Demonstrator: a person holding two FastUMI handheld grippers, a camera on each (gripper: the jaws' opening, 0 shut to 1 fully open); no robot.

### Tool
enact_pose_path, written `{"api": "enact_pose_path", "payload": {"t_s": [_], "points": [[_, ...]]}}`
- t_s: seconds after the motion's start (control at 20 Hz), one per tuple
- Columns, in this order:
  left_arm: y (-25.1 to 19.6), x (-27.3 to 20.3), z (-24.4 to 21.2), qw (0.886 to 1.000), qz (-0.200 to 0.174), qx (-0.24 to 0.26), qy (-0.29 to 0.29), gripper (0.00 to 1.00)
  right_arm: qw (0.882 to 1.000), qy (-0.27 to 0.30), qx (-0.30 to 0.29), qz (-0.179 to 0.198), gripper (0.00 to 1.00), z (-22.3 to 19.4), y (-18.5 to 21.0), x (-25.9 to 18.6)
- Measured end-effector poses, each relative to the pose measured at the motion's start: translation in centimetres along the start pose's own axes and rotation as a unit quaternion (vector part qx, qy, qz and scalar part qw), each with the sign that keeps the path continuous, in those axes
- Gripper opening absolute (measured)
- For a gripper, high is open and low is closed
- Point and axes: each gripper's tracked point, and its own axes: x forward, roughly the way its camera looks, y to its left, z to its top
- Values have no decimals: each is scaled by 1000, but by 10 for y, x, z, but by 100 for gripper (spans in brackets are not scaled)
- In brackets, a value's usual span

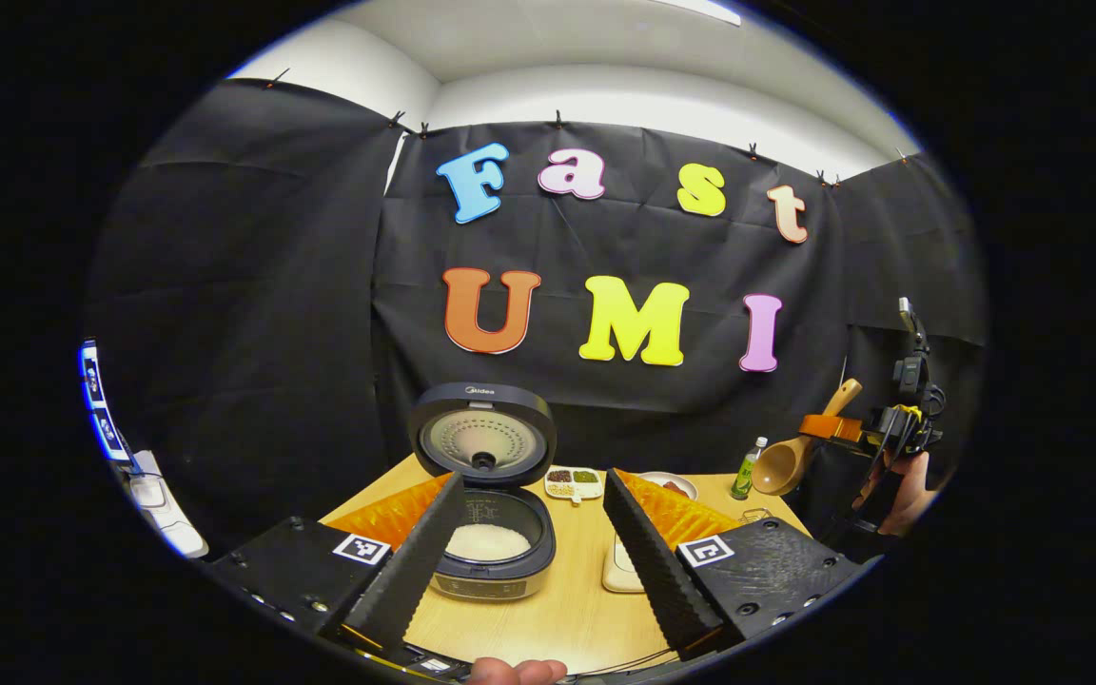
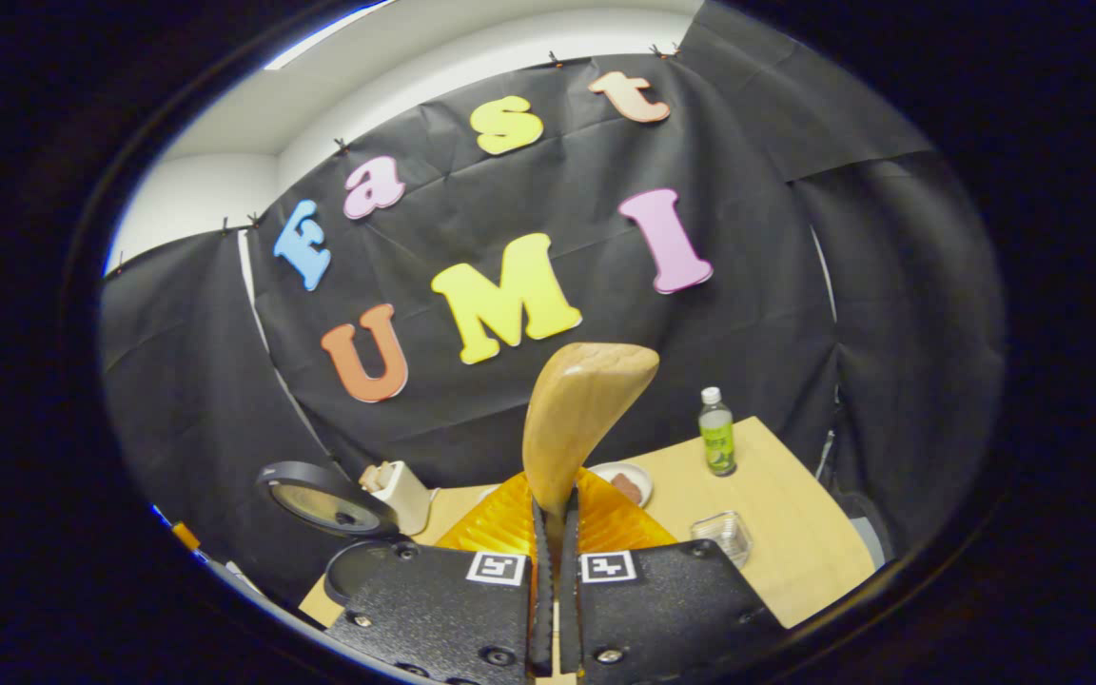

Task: Close the left gripper, press the button to open the rice cooker; take a wooden spoon from the chopstick holder with the right hand, scoop a spoonful of rice and pour it into the rice cooker, then put the wooden spoon back into the chopstick holder.

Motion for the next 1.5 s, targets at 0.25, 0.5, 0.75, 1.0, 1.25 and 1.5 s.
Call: {"api": "enact_pose_path", "payload": {"t_s": [0.25, 0.5, 0.75, 1.0, 1.25, 1.5], "points": [[-23, 12, -7, 1000, -4, -7, 25, 95, 999, 5, -6, -53, 8, -4, -82, 17], [-40, 26, -8, 999, -3, -15, 41, 95, 996, 24, -13, -80, 8, -30, -140, 68], [-44, 29, -21, 998, 26, -11, 63, 95, 995, 66, -22, -74, 10, -70, -167, 122], [-43, 26, -23, 996, 53, -8, 73, 95, 991, 100, -34, -82, 13, -108, -182, 152], [-41, 27, -14, 996, 63, -4, 65, 95, 990, 116, -20, -75, 21, -126, -182, 162], [-34, 30, -5, 996, 68, -2, 54, 95, 993, 80, -44, -75, 53, -99, -180, 152]]}}
